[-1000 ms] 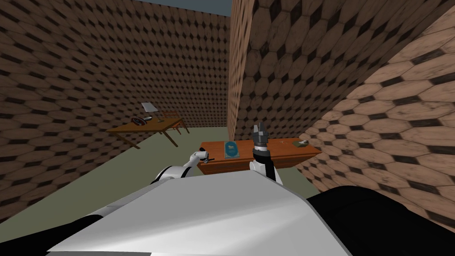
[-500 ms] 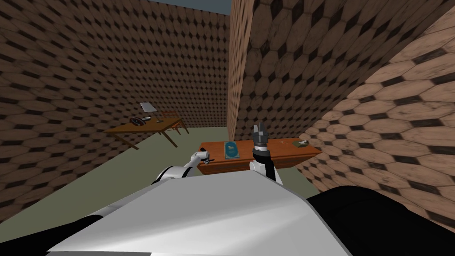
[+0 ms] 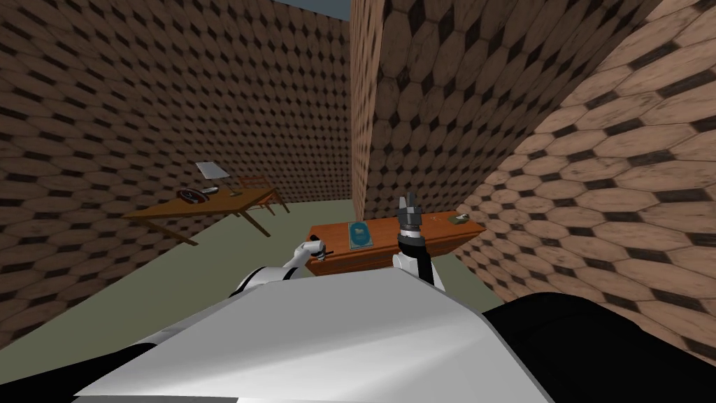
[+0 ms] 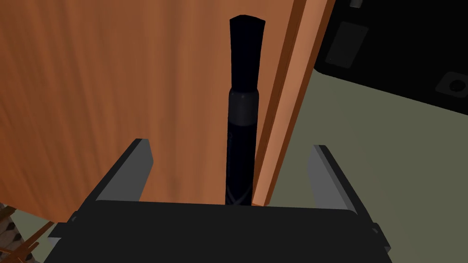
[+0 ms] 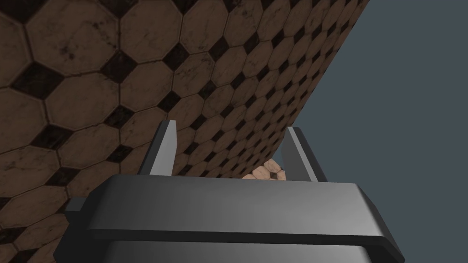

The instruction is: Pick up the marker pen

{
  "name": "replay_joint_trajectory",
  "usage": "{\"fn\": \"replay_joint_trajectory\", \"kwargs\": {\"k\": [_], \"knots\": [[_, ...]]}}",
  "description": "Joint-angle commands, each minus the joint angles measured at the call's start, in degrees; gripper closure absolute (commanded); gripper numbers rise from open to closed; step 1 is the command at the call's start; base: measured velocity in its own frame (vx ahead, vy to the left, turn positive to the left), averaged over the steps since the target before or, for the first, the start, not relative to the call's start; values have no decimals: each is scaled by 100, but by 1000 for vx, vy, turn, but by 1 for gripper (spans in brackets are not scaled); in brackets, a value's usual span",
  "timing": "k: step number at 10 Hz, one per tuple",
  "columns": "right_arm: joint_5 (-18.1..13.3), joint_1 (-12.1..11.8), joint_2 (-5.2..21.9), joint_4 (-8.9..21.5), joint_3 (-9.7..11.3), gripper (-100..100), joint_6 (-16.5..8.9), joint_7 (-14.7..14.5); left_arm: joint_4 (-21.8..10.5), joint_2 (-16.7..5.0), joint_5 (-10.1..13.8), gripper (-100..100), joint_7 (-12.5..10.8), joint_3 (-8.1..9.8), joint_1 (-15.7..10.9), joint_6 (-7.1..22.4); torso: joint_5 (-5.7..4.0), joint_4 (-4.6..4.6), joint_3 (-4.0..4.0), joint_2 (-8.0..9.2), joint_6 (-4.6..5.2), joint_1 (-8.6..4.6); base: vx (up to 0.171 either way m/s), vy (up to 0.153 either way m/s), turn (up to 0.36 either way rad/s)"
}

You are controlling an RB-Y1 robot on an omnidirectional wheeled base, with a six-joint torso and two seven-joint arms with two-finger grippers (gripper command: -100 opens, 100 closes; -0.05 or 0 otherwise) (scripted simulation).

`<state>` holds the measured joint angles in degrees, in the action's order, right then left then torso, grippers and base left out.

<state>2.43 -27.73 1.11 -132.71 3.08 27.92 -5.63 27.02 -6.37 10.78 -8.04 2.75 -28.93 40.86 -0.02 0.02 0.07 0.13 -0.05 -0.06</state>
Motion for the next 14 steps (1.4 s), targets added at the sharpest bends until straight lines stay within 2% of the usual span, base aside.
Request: {"fn": "replay_joint_trajectory", "kwargs": {"k": [1,2,3,4,5,6,7,8,9,11,12,13,14], "knots": [[0,0,0,0,0,0,0,0,-198,-7,35,-100,4,7,-70,-124,0,0,0,0,0,0,-4,-1,11],[0,0,0,0,0,0,0,0,-131,-286,306,-100,-22,-12,191,-194,1,-2,-3,-6,-1,2,-27,-10,-348],[0,1,0,0,1,0,0,0,-190,-286,419,-100,-22,-12,191,-194,0,-1,-1,0,4,2,-39,-11,-318],[0,1,0,0,0,0,0,0,-241,-286,419,-100,-22,-12,191,-194,0,1,2,5,2,-1,-22,-10,-71],[0,0,0,0,0,0,0,0,-65,-565,700,-100,-47,-31,424,-264,0,0,1,2,-2,0,-32,-30,-397],[0,1,0,0,1,0,0,0,-100,-565,802,-100,-47,-31,447,-264,-1,1,2,4,5,-6,-34,-18,-306],[0,0,0,0,0,0,0,0,-227,-565,802,-100,-47,-31,452,-264,-1,1,3,5,1,-3,-18,-4,-24],[0,-1,0,0,-1,0,0,0,-65,-565,802,-100,-47,-31,452,-264,1,0,1,1,-4,3,-5,0,41],[0,-1,0,0,-1,0,0,0,2,-845,1101,-100,-73,-50,693,-333,1,-1,-2,-4,-2,5,-28,-26,-388],[0,0,0,0,0,0,0,0,2,-845,1186,-100,-73,-50,713,-333,-1,2,3,5,2,-2,-27,-10,-194],[0,-1,0,0,-1,0,0,0,69,-1117,1416,-100,-98,-69,974,-403,0,0,0,0,-4,4,-36,-22,-340],[0,1,0,0,0,0,0,0,69,-1124,1569,-100,-98,-69,974,-403,0,1,3,6,3,0,-35,-19,-351],[0,0,0,0,0,0,0,0,135,-1362,1759,-100,-124,-89,1205,-473,0,2,4,6,1,-1,-39,-37,-401]]}}
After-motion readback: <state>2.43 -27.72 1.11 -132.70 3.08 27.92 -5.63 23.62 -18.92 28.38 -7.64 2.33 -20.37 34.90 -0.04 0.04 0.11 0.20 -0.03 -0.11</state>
